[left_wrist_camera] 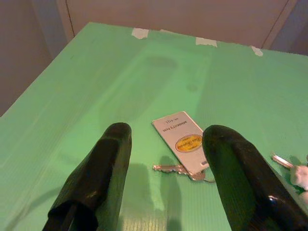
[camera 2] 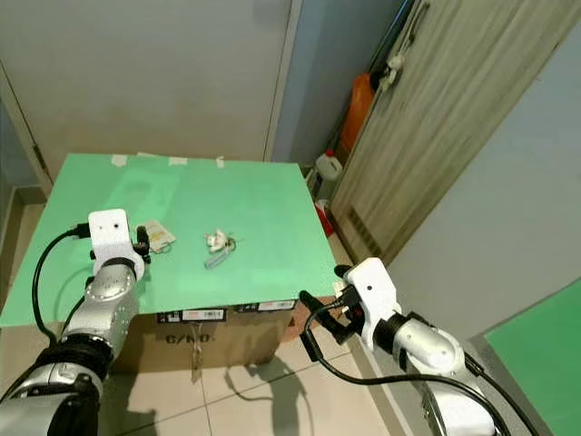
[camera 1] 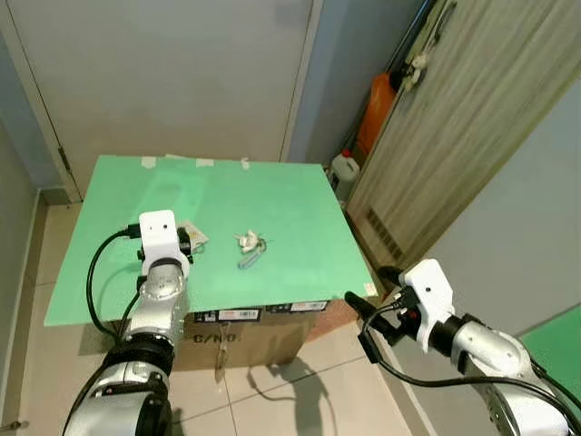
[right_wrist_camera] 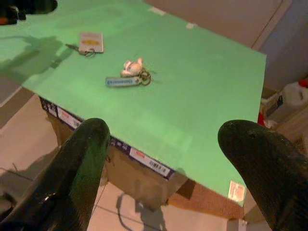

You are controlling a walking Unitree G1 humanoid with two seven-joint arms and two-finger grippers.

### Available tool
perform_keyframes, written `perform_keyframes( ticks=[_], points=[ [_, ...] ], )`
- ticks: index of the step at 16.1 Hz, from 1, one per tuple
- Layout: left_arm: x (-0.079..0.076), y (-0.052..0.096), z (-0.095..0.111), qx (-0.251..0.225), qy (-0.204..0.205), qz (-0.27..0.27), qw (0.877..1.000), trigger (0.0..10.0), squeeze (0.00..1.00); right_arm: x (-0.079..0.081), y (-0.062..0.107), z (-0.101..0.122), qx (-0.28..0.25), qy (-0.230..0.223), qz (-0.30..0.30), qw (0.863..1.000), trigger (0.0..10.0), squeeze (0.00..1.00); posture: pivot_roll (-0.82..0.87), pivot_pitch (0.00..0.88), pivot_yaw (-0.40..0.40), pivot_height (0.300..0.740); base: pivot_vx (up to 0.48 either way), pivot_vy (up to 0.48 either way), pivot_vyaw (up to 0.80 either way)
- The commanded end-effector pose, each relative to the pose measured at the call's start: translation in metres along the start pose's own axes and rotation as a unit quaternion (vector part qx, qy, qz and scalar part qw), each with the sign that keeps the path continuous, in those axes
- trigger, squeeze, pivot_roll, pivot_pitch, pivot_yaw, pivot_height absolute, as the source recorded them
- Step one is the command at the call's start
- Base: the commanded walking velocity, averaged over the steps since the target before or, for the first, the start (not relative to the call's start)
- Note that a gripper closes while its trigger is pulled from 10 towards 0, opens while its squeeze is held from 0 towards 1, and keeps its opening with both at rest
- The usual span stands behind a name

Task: Hang keys on a hook

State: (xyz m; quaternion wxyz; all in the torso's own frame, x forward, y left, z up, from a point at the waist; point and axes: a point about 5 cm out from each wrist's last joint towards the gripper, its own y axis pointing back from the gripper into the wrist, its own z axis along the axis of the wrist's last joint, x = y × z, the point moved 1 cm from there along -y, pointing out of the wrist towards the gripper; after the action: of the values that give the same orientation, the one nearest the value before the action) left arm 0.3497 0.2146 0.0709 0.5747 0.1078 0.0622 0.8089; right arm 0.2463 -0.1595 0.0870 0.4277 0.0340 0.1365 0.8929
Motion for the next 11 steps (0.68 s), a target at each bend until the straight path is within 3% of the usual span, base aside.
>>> perform_keyframes(
  ticks=[1, 4, 11],
  points=[
    [-0.005, -0.001, 0.004, -0.008, 0.006, -0.008, 1.000, 10.0, 0.00, -0.002, 0.006, -0.002, 0.009, -0.001, -0.004, 1.000, 10.0, 0.00, -0.08, 0.033, -0.184, 0.740, 0.000, 0.000, 0.00],
    [-0.006, -0.001, 0.002, -0.010, 0.012, -0.003, 1.000, 10.0, 0.00, -0.004, 0.006, -0.004, 0.012, -0.003, -0.014, 1.000, 10.0, 0.00, -0.08, 0.037, -0.182, 0.740, 0.354, 0.186, 0.00],
    [-0.016, 0.000, 0.000, -0.013, -0.014, -0.029, 0.999, 10.0, 0.00, 0.003, 0.008, -0.003, 0.009, -0.012, -0.011, 1.000, 10.0, 0.00, -0.09, 0.062, -0.176, 0.740, 0.457, 0.000, 0.00]
  ],
)
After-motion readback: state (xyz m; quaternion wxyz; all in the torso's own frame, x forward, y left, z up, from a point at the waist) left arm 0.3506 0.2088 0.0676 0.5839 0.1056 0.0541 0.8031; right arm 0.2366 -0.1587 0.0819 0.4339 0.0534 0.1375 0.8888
